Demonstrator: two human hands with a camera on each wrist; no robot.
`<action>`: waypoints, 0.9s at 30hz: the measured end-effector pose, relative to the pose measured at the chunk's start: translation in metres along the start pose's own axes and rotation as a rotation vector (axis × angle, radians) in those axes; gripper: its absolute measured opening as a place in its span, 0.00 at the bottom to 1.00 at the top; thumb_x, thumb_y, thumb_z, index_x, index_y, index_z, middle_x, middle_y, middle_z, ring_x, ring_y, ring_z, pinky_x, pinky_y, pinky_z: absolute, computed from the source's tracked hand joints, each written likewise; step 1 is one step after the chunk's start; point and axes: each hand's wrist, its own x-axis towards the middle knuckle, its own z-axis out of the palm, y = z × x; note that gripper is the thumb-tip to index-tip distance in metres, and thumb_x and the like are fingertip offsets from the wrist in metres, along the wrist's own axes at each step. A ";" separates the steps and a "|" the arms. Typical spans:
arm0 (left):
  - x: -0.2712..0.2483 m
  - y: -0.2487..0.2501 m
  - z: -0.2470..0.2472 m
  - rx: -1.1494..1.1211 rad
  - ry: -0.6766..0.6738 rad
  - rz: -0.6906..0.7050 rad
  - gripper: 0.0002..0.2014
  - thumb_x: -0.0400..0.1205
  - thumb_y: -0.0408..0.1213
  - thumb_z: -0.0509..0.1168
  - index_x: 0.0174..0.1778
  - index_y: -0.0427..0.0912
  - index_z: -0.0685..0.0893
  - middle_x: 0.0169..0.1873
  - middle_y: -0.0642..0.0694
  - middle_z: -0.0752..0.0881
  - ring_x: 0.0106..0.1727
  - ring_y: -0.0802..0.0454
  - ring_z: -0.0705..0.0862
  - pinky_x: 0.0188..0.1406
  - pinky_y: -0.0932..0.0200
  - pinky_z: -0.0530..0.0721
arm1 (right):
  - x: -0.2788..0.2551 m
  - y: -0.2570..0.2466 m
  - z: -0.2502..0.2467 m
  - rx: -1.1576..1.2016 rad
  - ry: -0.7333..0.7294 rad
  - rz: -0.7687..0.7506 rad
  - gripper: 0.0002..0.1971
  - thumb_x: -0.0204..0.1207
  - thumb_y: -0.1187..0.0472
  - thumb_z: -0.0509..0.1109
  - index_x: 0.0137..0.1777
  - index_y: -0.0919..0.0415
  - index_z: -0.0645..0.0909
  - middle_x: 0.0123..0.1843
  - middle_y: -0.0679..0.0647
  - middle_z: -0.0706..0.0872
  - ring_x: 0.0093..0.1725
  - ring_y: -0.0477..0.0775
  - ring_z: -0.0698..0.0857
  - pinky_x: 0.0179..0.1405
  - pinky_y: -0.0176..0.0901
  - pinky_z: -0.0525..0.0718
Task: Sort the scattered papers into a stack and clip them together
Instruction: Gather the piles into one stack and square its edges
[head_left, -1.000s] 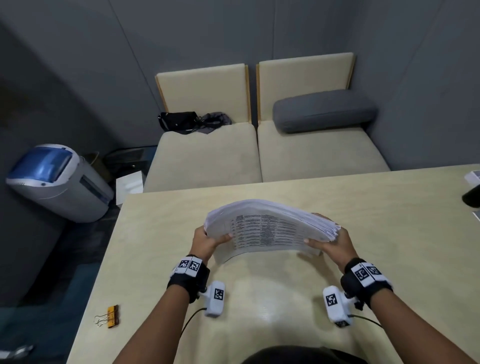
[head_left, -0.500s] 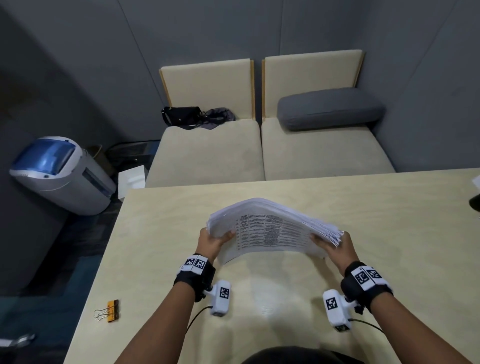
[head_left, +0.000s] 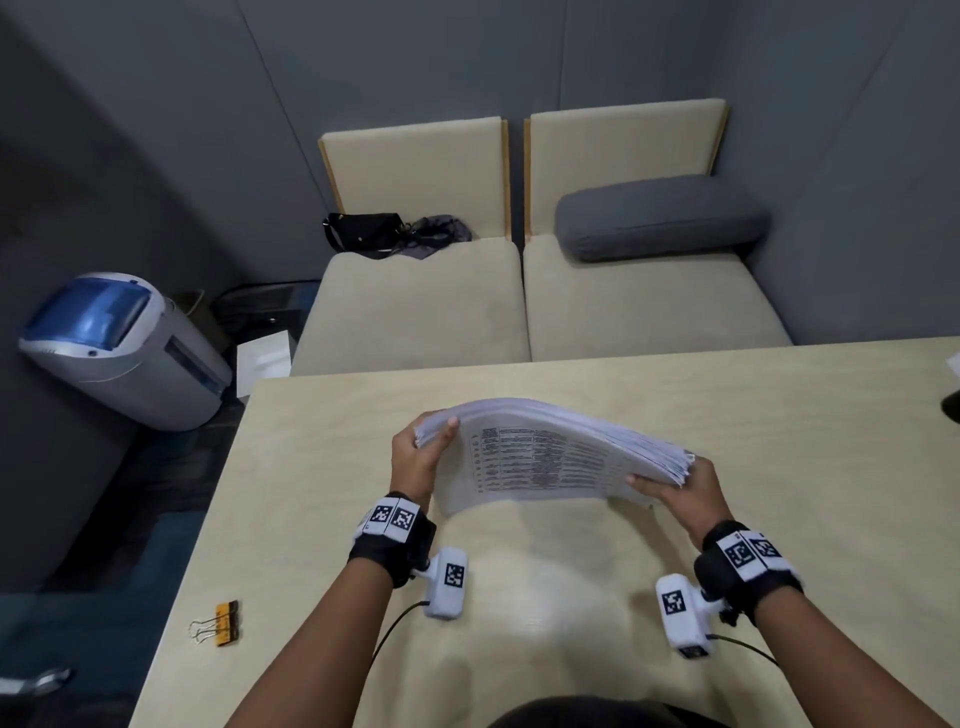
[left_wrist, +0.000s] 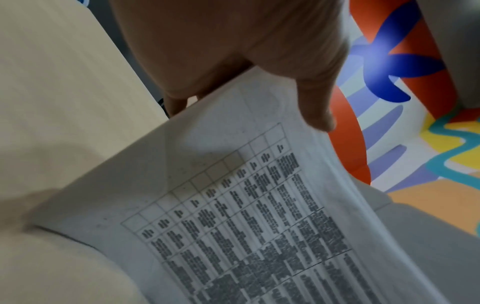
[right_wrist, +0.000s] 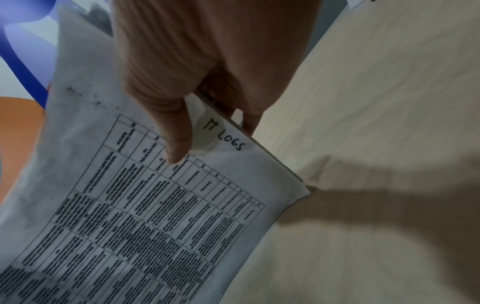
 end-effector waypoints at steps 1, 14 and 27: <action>0.002 0.002 0.002 0.010 0.030 0.023 0.15 0.72 0.53 0.72 0.40 0.43 0.88 0.33 0.56 0.88 0.35 0.60 0.84 0.36 0.71 0.79 | 0.000 -0.001 0.001 0.016 0.000 0.002 0.21 0.62 0.81 0.80 0.53 0.65 0.84 0.34 0.34 0.91 0.36 0.32 0.88 0.36 0.24 0.84; 0.018 -0.005 0.017 0.078 0.381 -0.086 0.26 0.74 0.53 0.70 0.21 0.46 0.61 0.23 0.47 0.66 0.30 0.48 0.64 0.35 0.55 0.63 | -0.015 -0.023 0.012 0.236 0.027 -0.011 0.28 0.48 0.45 0.88 0.47 0.57 0.86 0.35 0.41 0.93 0.37 0.43 0.90 0.32 0.27 0.83; 0.013 -0.009 0.021 0.113 0.461 0.009 0.15 0.75 0.37 0.69 0.24 0.41 0.75 0.24 0.48 0.76 0.28 0.51 0.71 0.35 0.58 0.70 | -0.008 -0.031 0.028 0.274 0.310 0.031 0.18 0.59 0.39 0.77 0.34 0.54 0.87 0.35 0.52 0.86 0.36 0.55 0.82 0.39 0.46 0.78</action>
